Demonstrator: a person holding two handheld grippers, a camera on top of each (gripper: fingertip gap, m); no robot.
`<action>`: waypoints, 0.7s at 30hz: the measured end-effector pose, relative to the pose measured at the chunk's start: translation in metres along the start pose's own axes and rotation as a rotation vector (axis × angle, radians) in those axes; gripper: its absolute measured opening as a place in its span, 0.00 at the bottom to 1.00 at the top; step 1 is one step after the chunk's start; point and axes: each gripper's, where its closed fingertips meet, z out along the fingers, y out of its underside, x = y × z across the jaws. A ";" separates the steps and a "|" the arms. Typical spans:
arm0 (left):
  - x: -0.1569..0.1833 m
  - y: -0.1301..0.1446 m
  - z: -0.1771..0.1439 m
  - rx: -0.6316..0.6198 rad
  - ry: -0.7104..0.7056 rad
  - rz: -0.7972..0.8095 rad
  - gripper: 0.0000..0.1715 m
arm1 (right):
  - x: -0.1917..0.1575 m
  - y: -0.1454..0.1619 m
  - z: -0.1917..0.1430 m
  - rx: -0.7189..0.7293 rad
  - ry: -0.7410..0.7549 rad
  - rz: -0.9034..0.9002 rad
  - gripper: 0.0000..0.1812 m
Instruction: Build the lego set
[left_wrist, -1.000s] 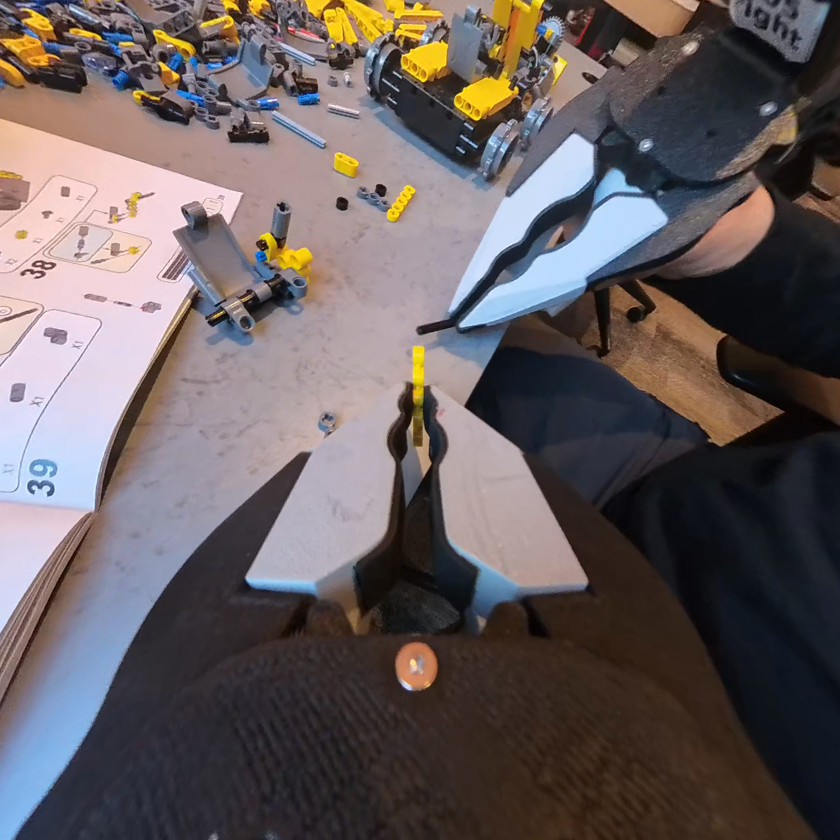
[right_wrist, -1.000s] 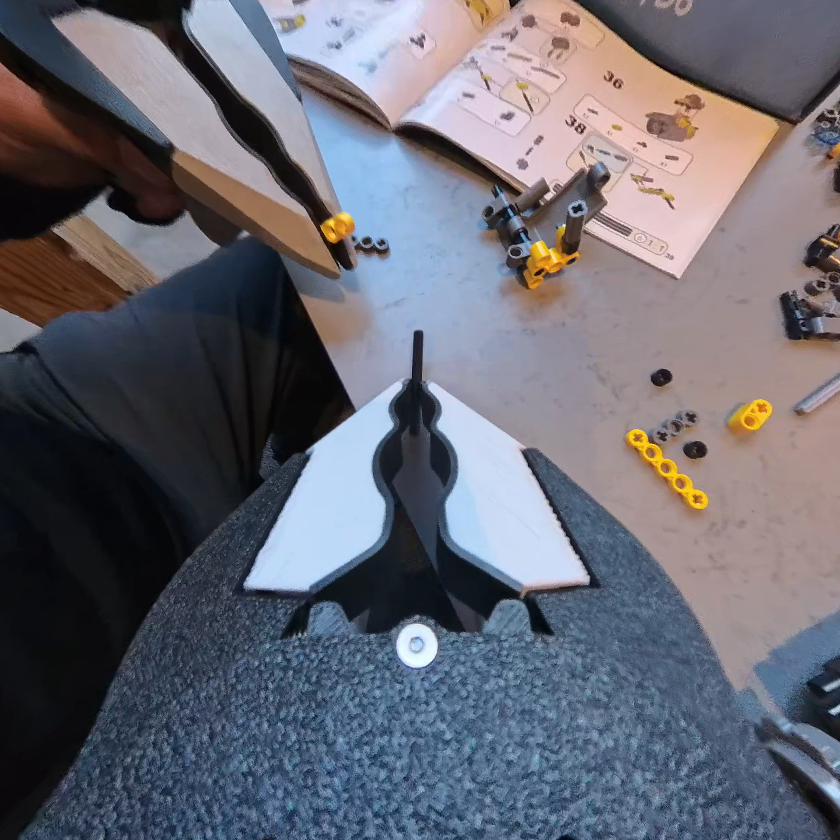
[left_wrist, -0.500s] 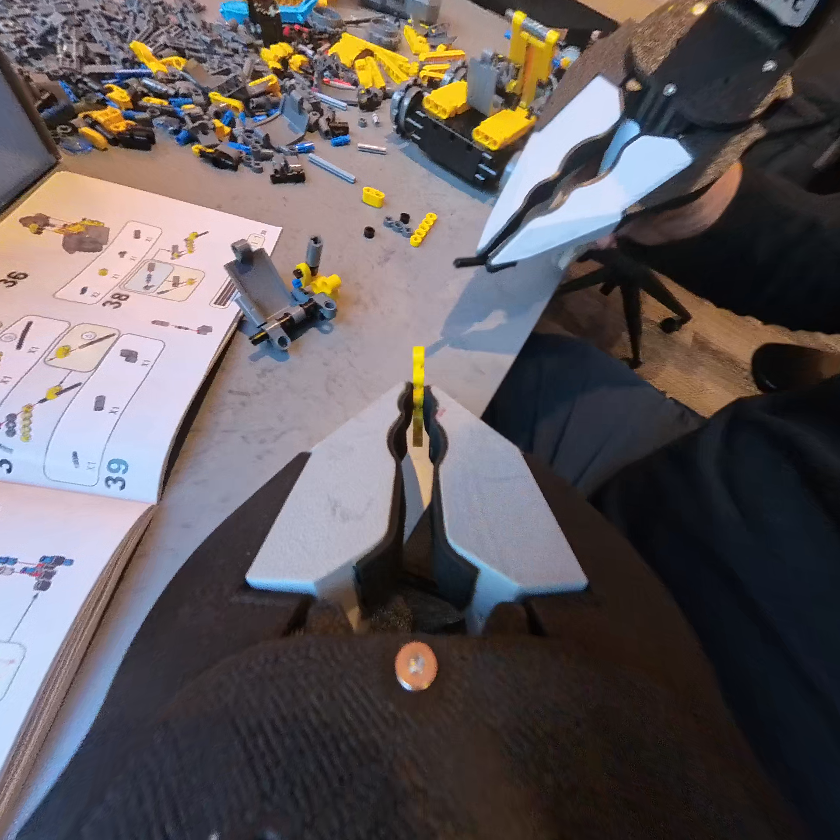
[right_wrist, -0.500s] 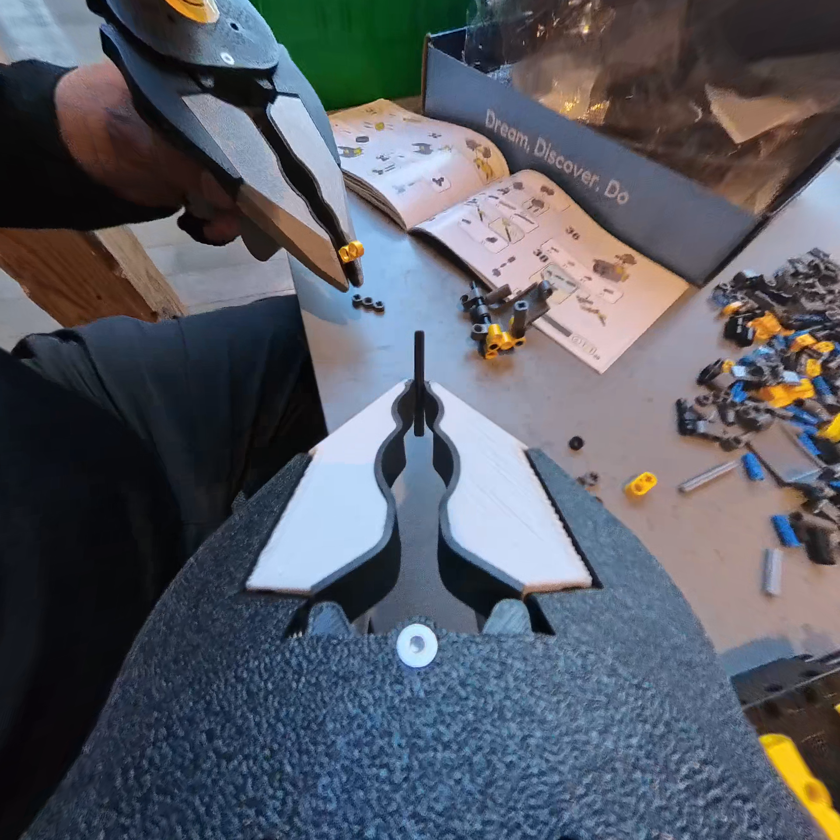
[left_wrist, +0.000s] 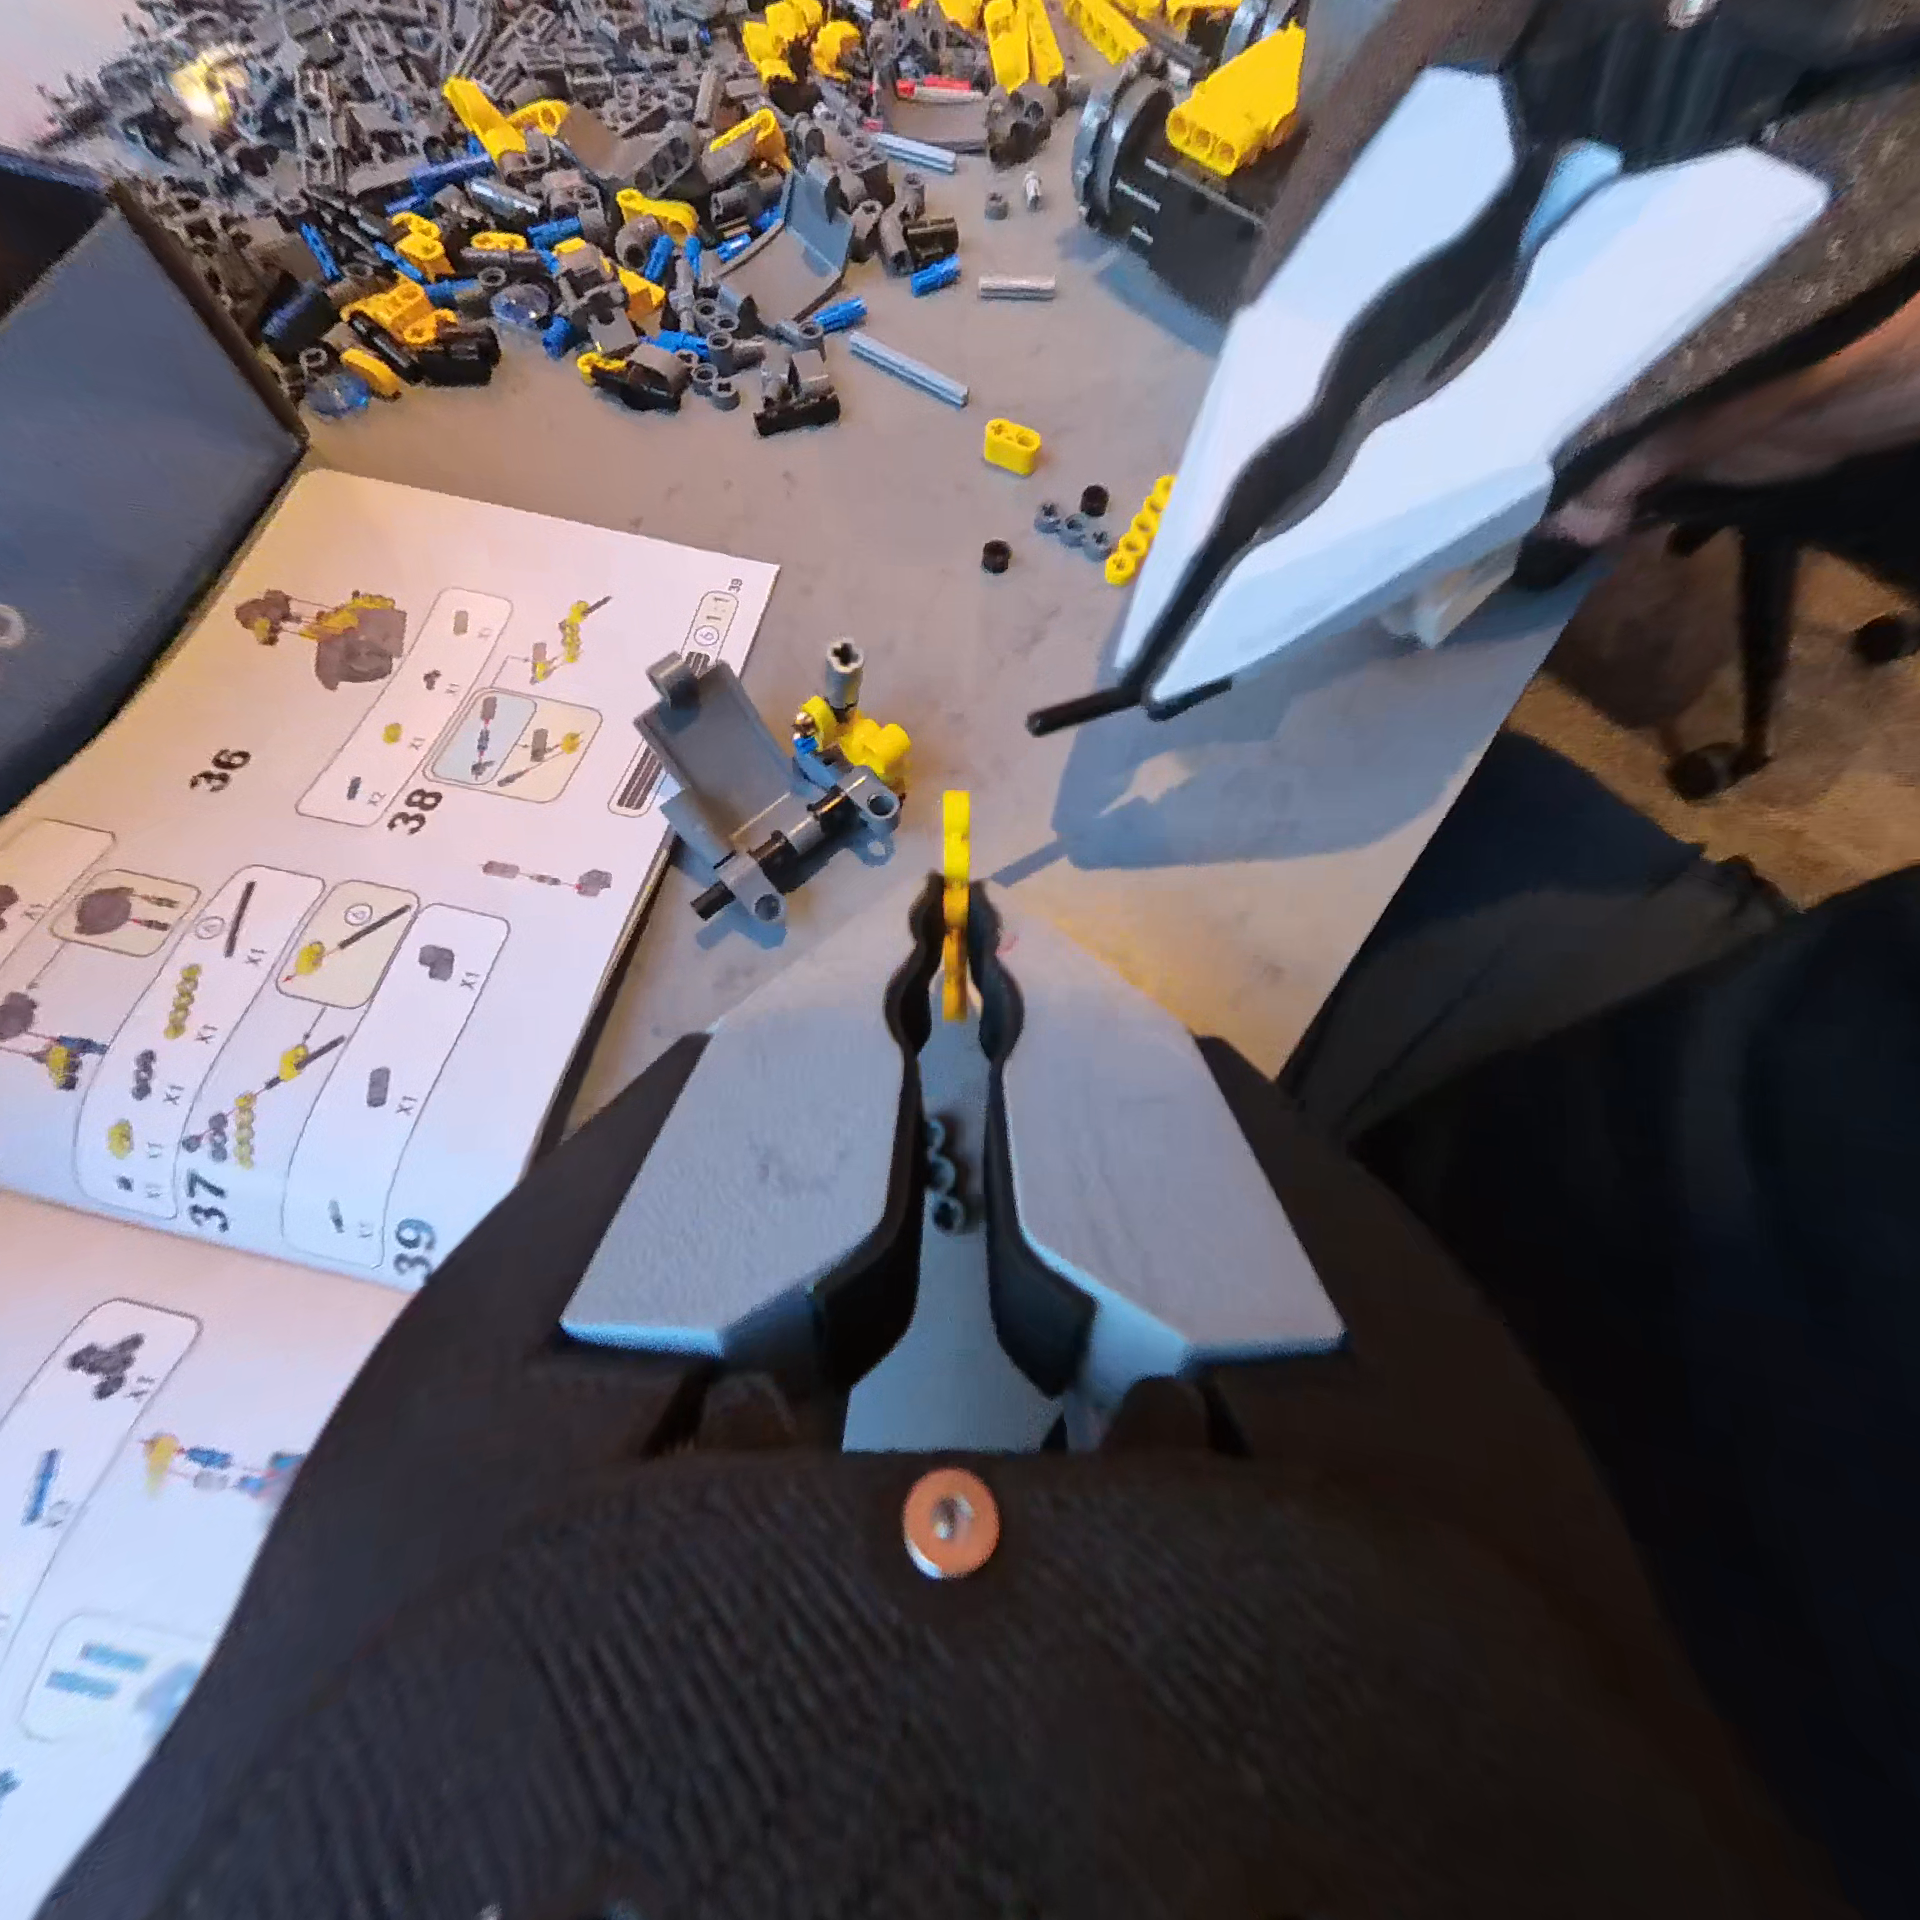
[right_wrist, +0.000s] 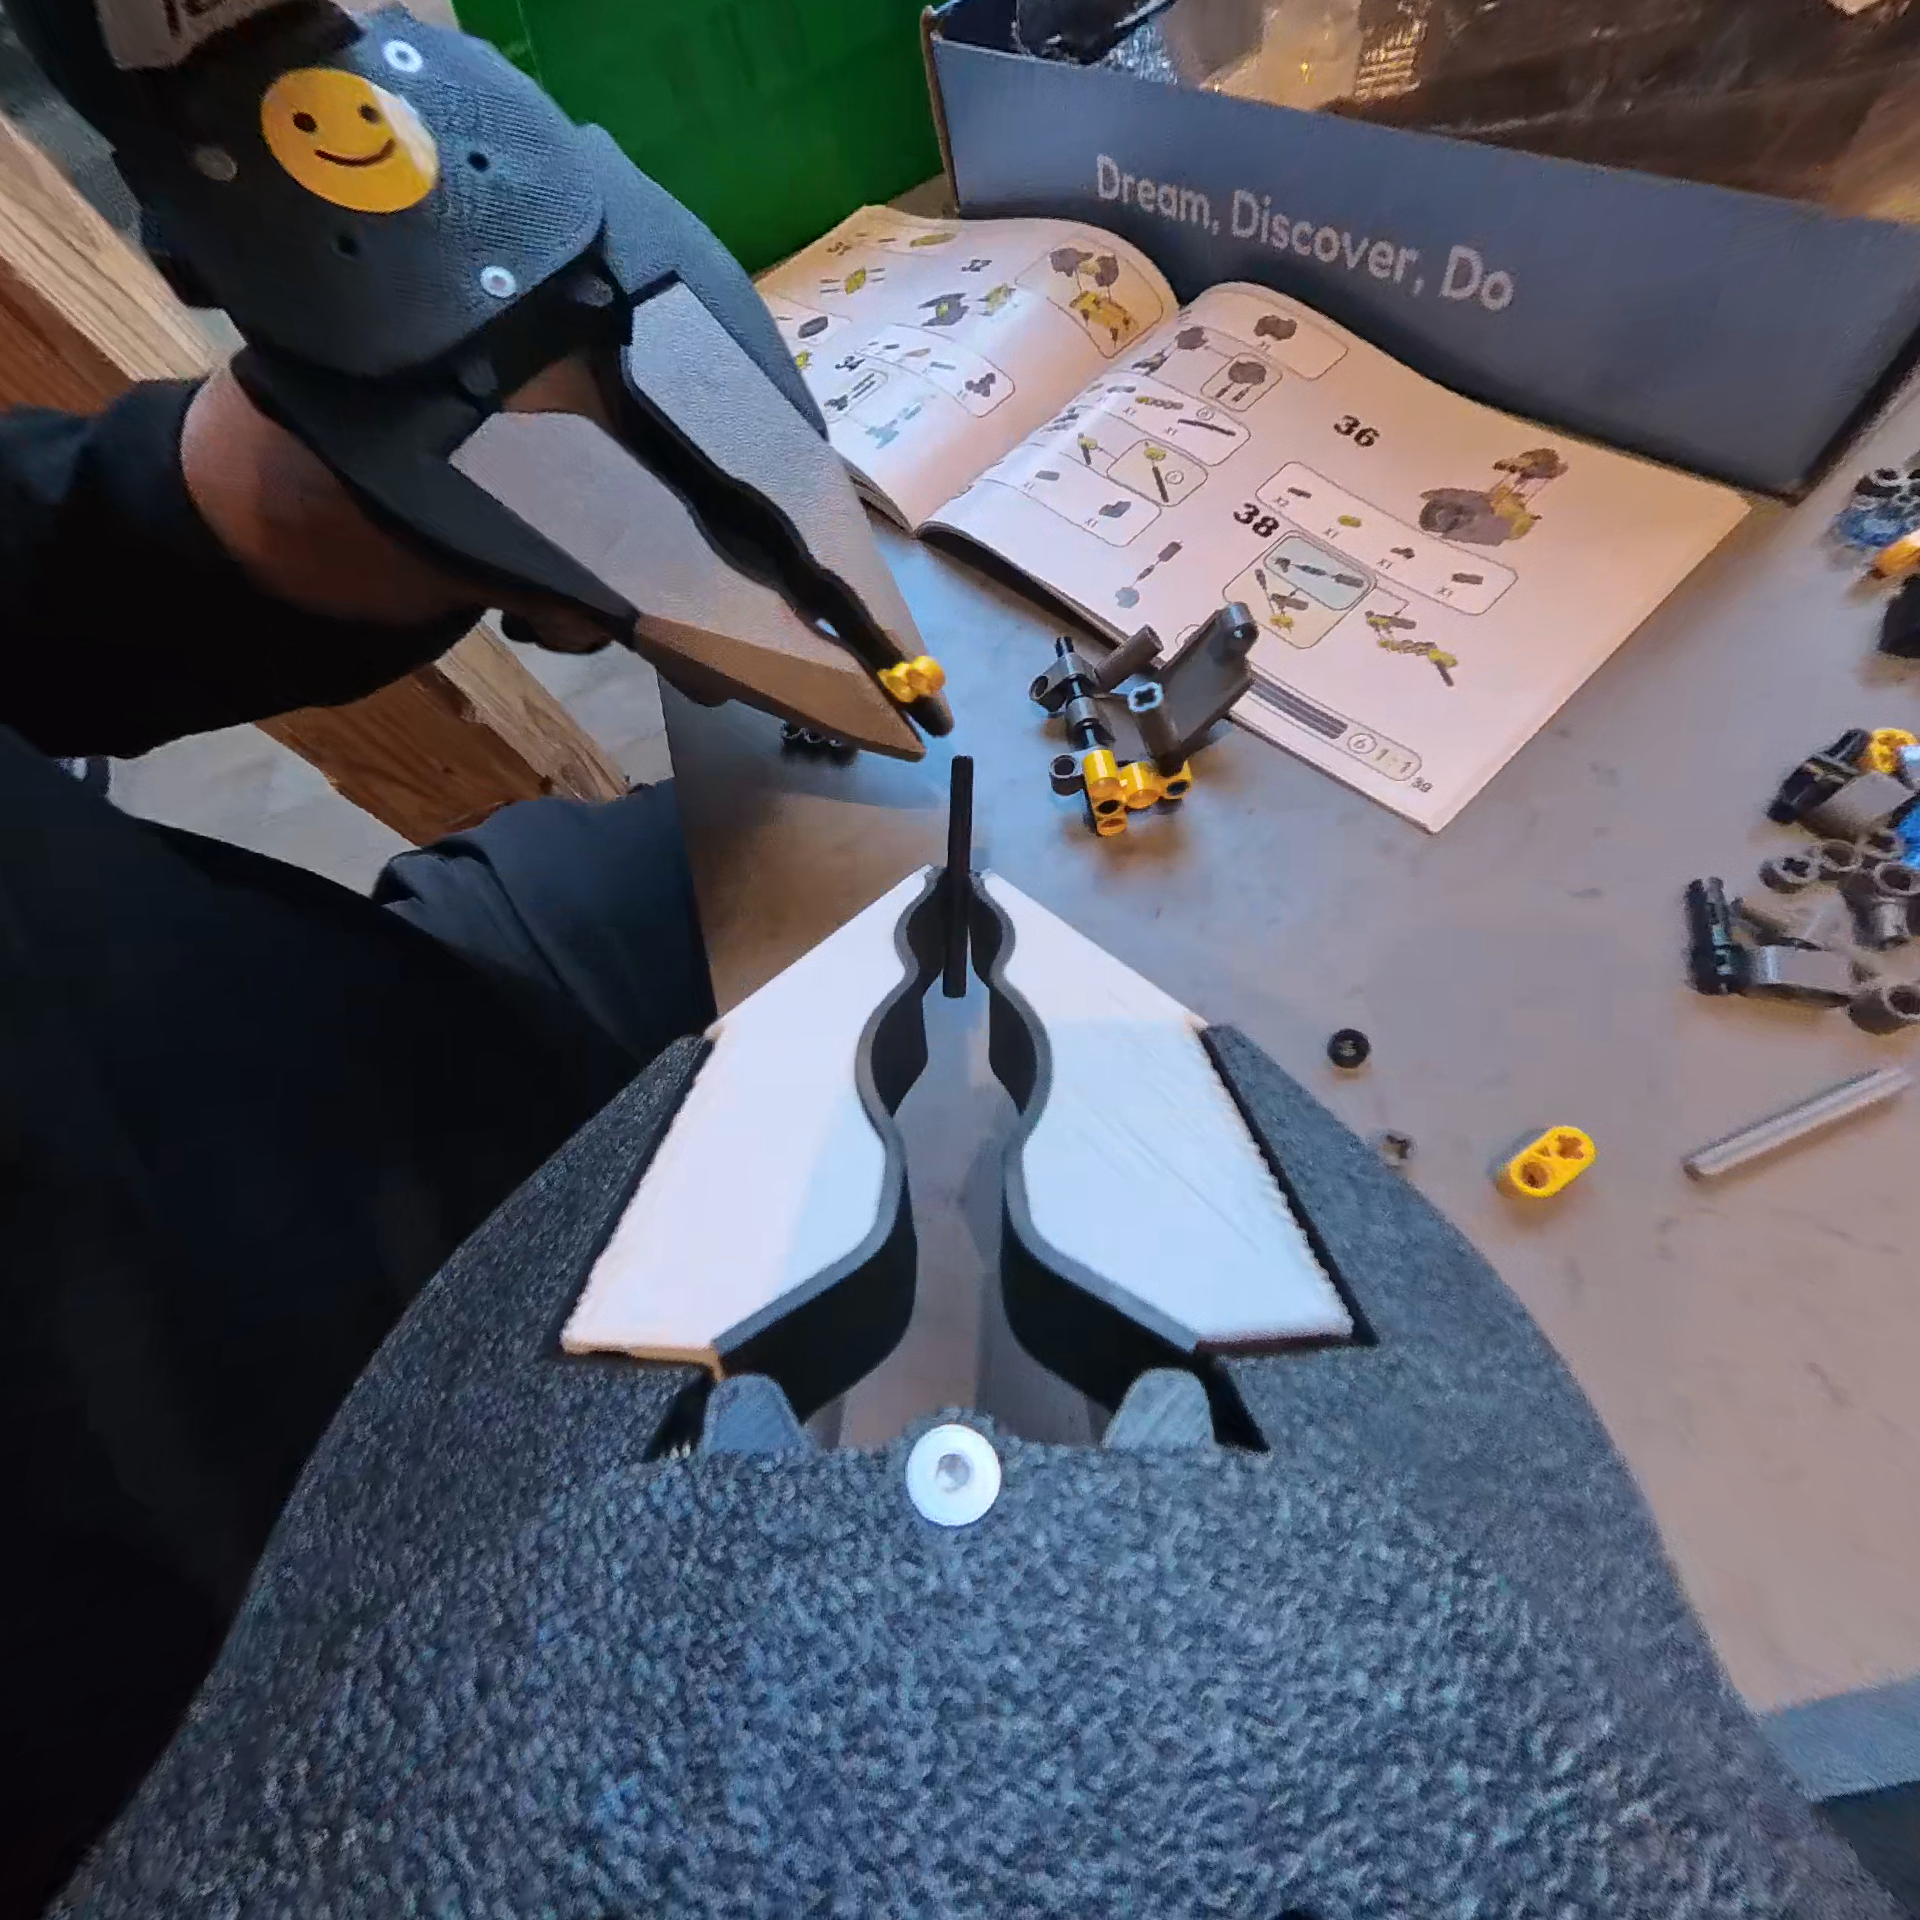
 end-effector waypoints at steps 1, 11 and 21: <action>0.000 0.000 0.001 0.003 0.017 -0.040 0.01 | -0.002 0.001 0.001 -0.006 -0.005 0.018 0.01; -0.005 0.009 0.002 -0.034 0.118 -0.192 0.01 | -0.014 -0.001 0.010 0.037 0.005 0.210 0.01; -0.016 0.017 -0.015 -0.016 0.126 -0.244 0.01 | -0.017 0.005 0.015 -0.003 0.054 0.195 0.01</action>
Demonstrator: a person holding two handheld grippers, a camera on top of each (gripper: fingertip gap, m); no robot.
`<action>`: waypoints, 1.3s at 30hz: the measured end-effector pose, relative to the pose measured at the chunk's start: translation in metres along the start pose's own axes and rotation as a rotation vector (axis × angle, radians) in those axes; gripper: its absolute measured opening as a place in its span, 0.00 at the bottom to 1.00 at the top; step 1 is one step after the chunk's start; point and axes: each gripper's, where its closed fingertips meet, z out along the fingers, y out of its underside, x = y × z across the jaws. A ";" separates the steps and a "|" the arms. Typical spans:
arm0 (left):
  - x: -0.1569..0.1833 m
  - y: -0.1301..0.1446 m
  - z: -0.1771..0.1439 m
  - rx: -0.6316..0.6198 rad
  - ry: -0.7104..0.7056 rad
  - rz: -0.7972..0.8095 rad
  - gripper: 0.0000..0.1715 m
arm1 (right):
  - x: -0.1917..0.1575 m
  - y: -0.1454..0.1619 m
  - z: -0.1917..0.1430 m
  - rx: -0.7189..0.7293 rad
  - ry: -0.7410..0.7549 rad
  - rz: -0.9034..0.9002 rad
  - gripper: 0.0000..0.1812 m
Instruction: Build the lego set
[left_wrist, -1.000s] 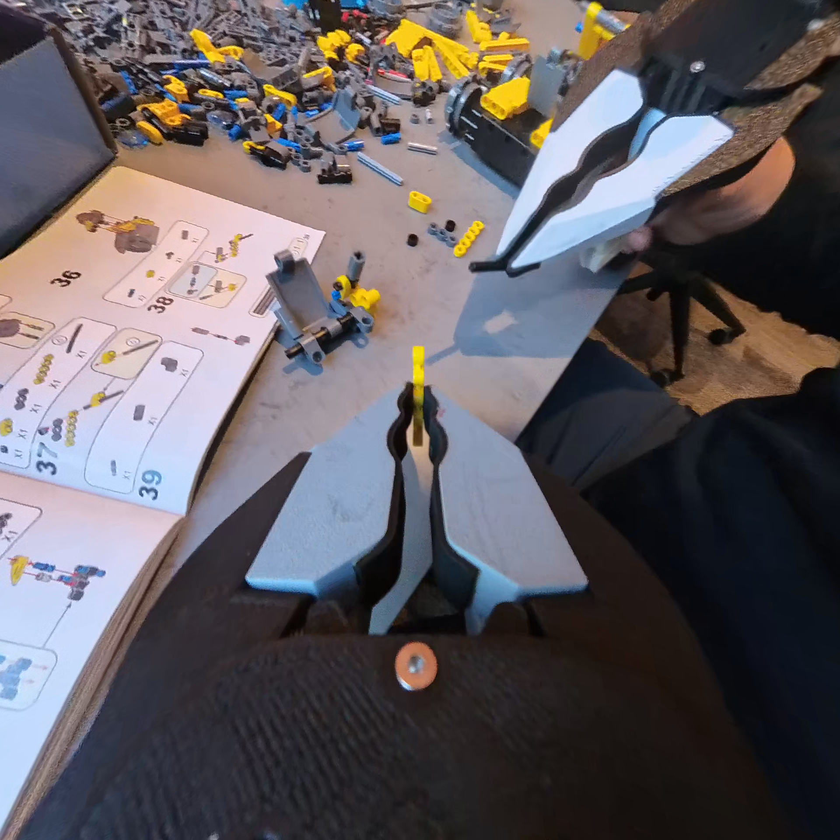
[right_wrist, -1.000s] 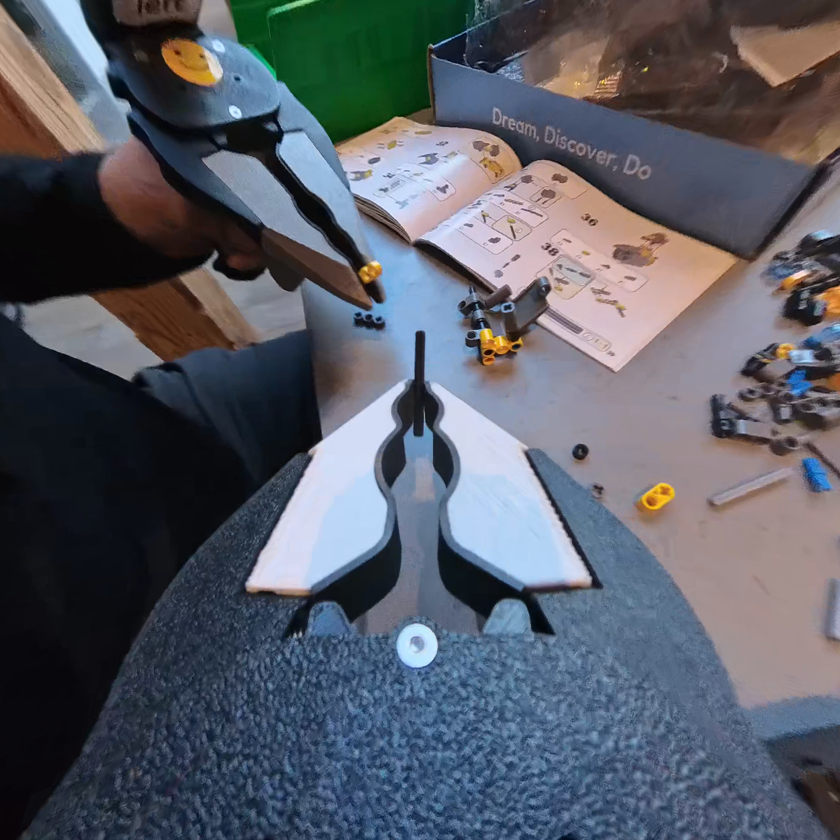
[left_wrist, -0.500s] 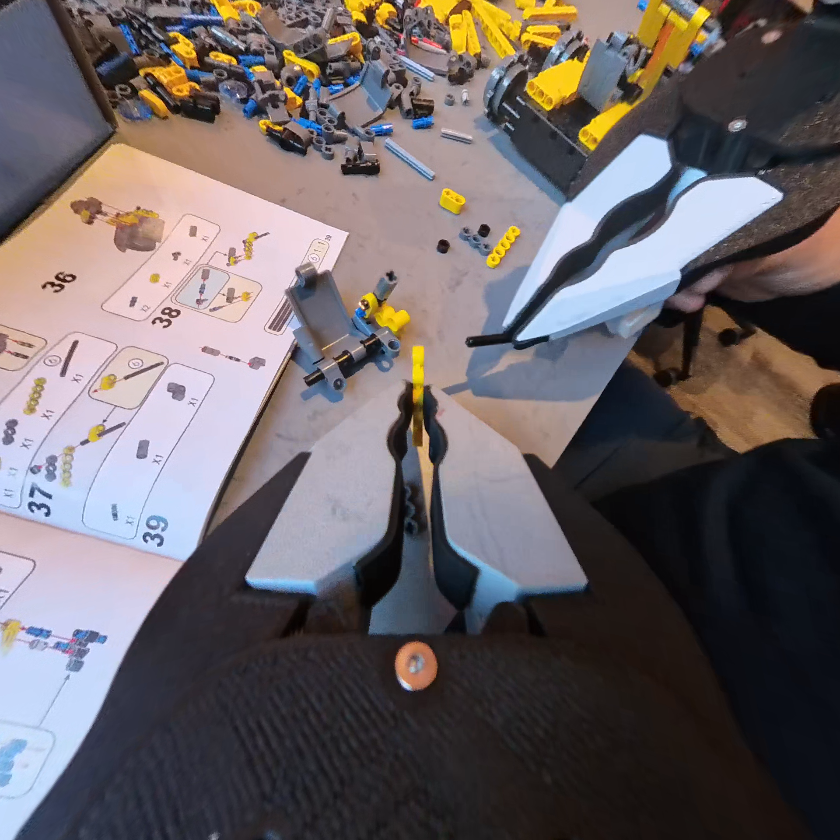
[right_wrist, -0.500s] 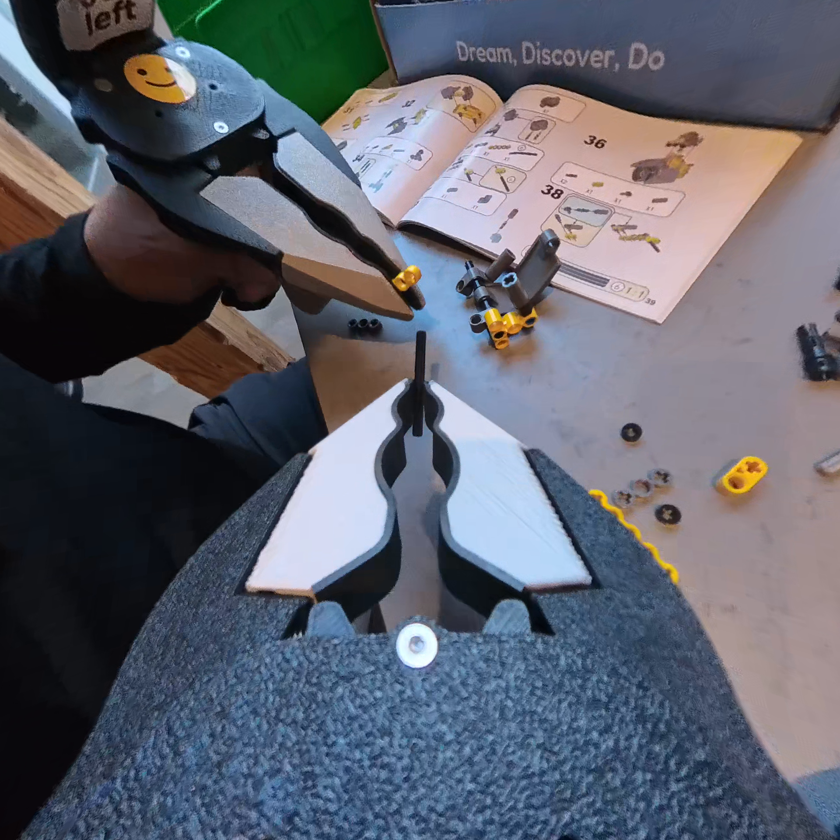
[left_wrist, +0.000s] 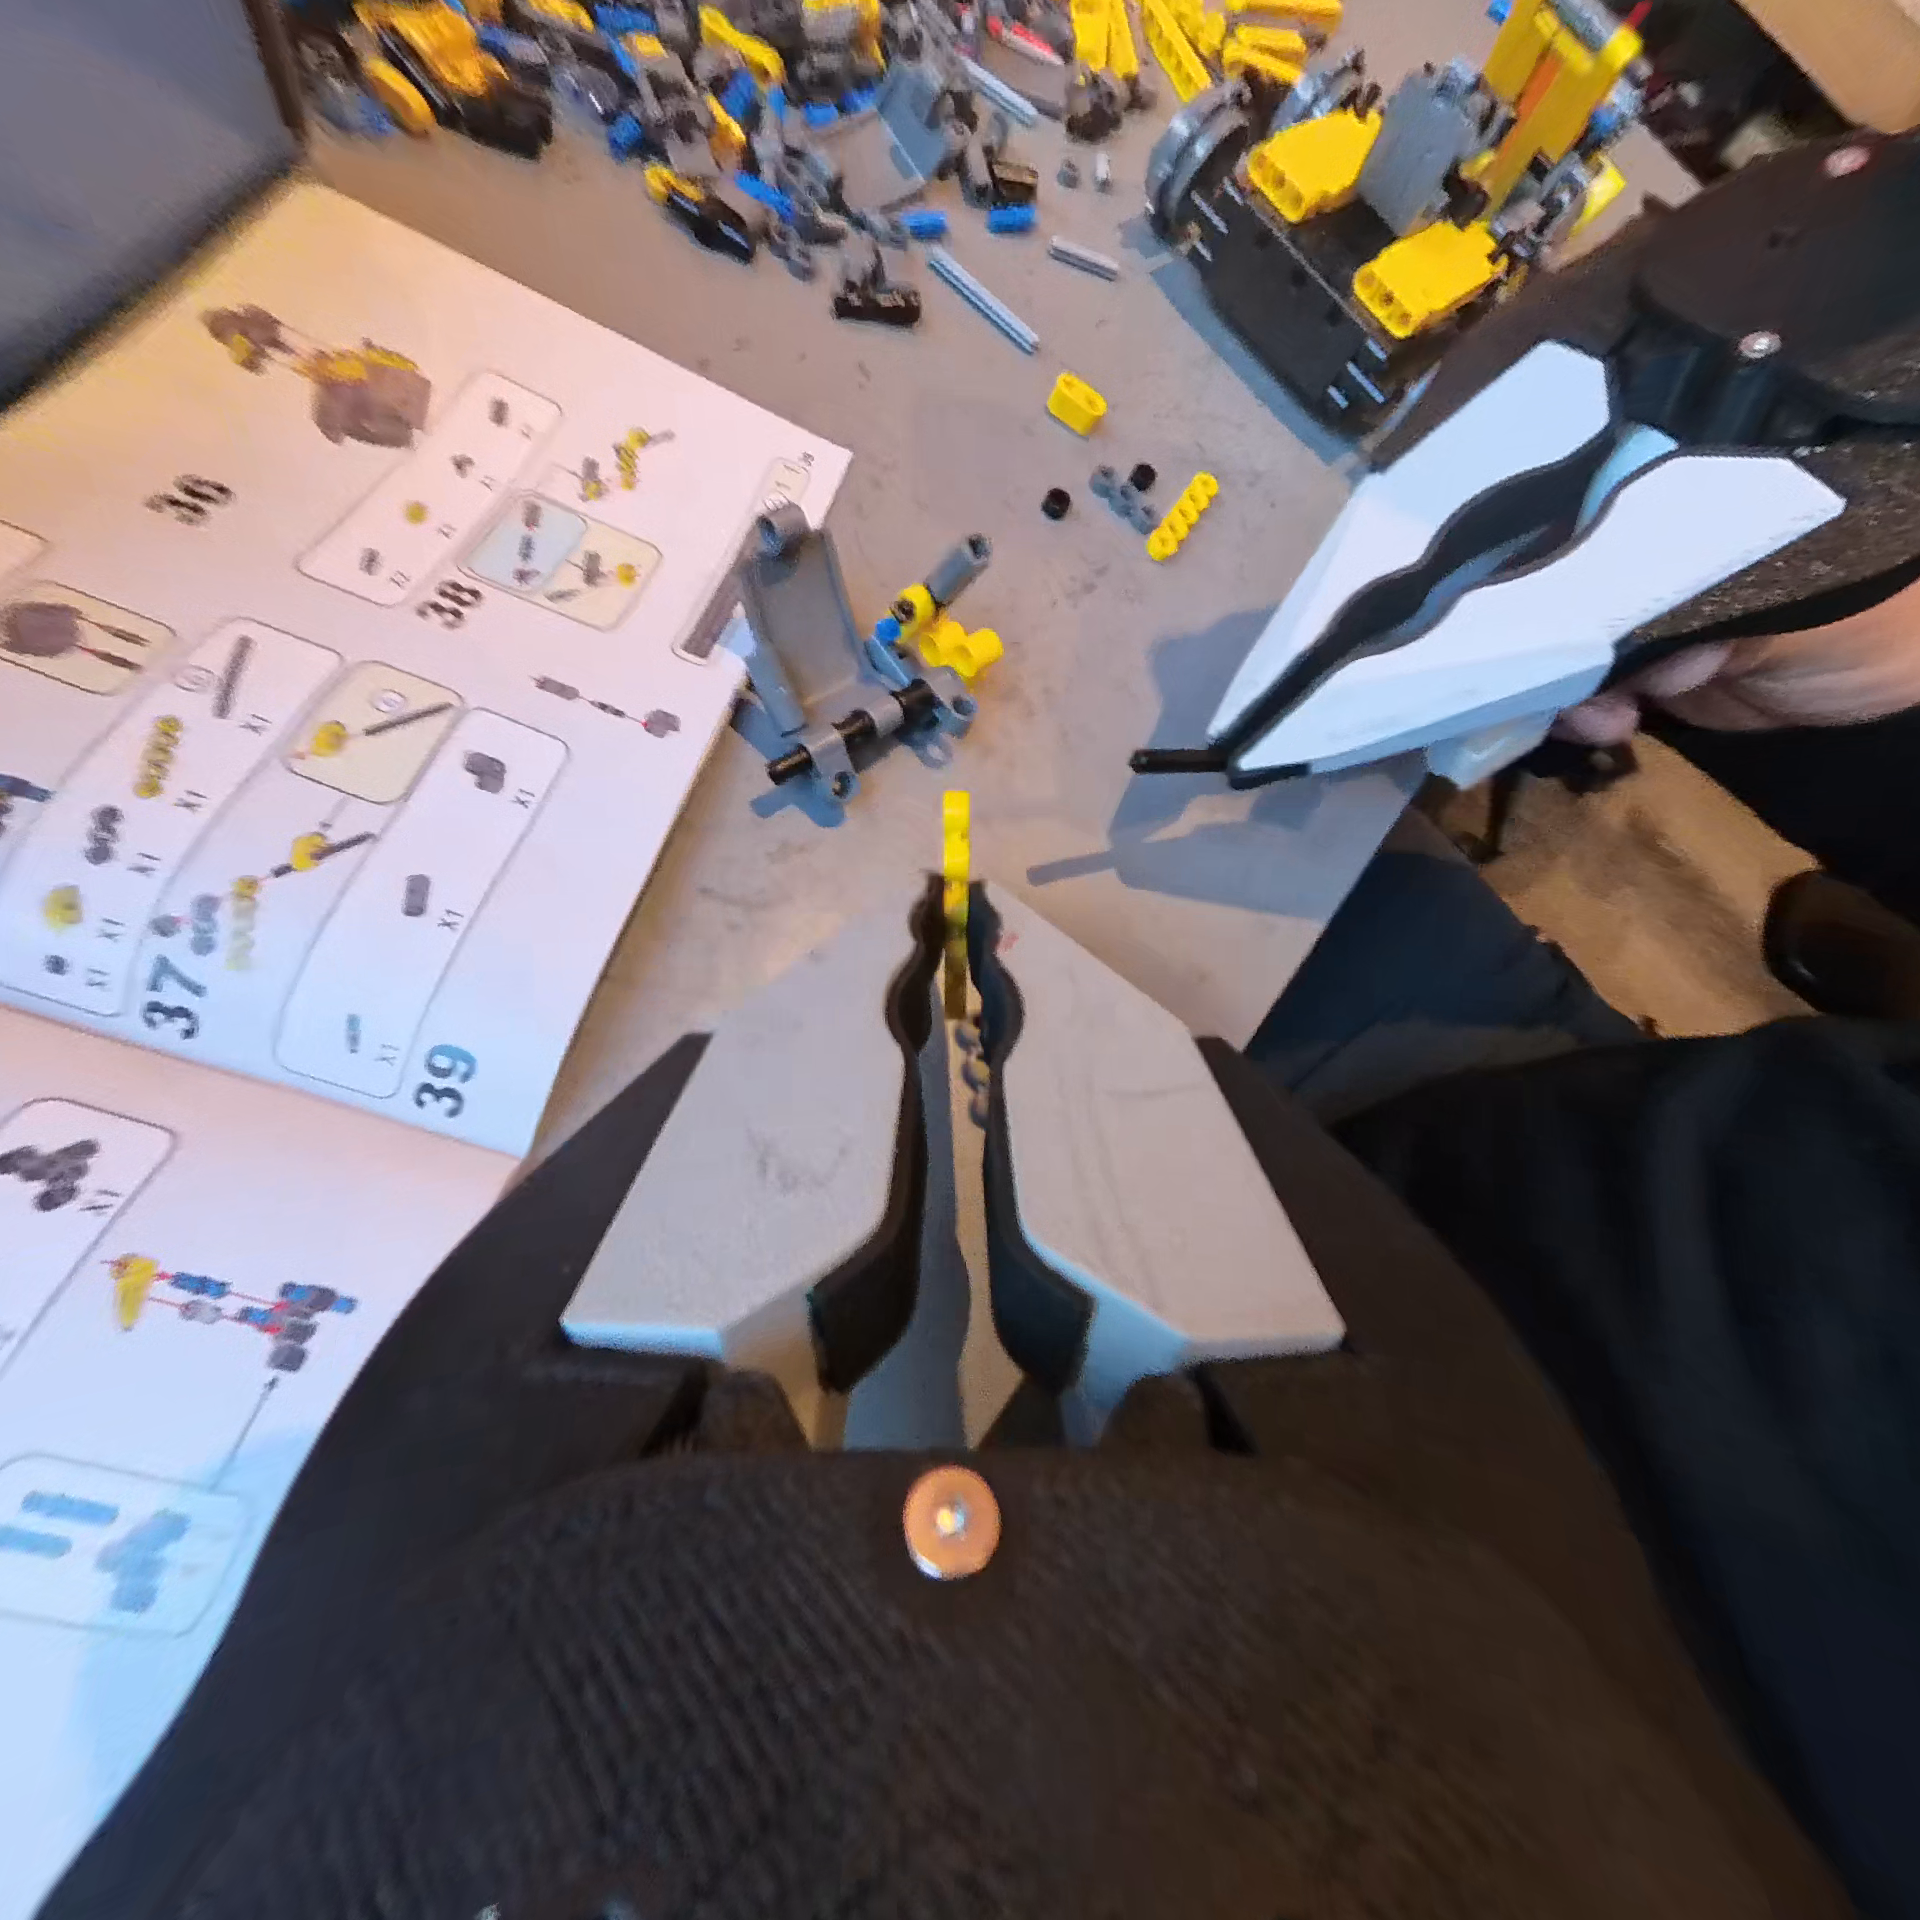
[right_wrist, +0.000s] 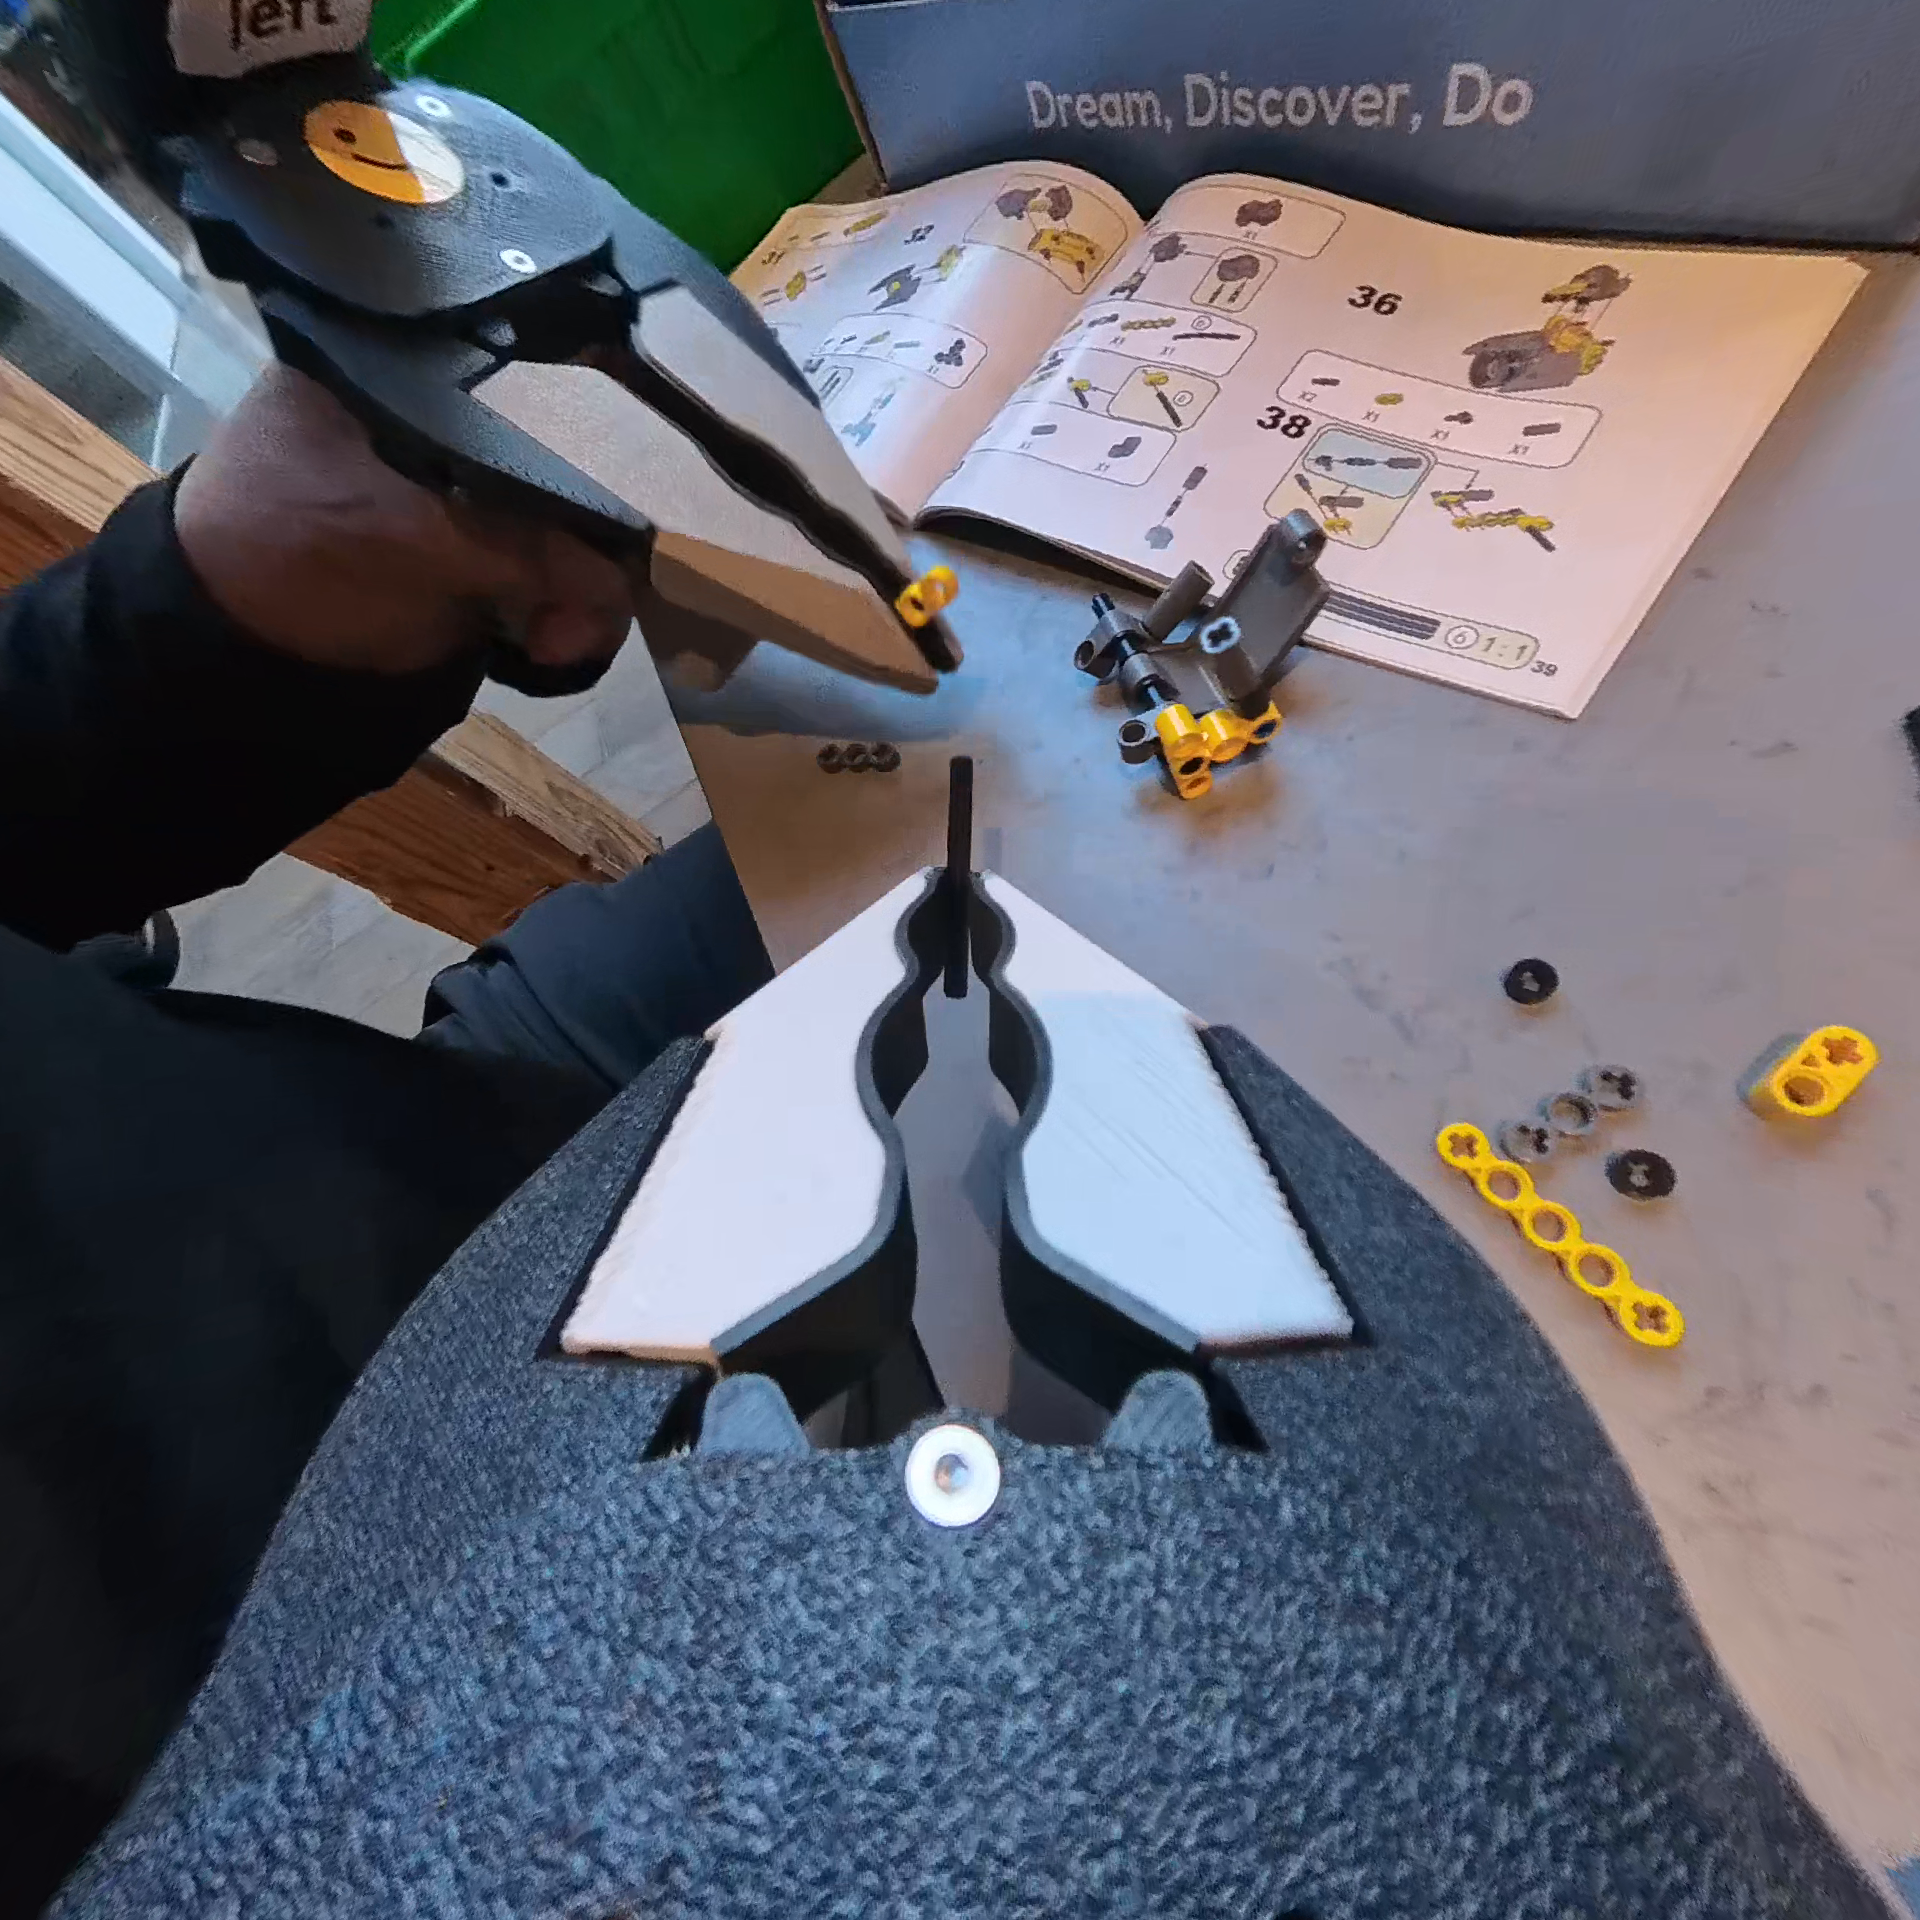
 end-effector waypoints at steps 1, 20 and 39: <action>0.002 0.003 0.002 -0.024 0.022 -0.014 0.01 | -0.001 -0.001 0.001 -0.001 0.002 -0.004 0.01; 0.024 0.016 0.022 -0.273 0.016 0.169 0.16 | 0.014 0.026 -0.018 -0.072 0.101 0.012 0.02; -0.019 0.035 -0.049 -0.015 -0.113 0.152 0.17 | 0.030 0.021 -0.028 -0.032 0.117 -0.026 0.02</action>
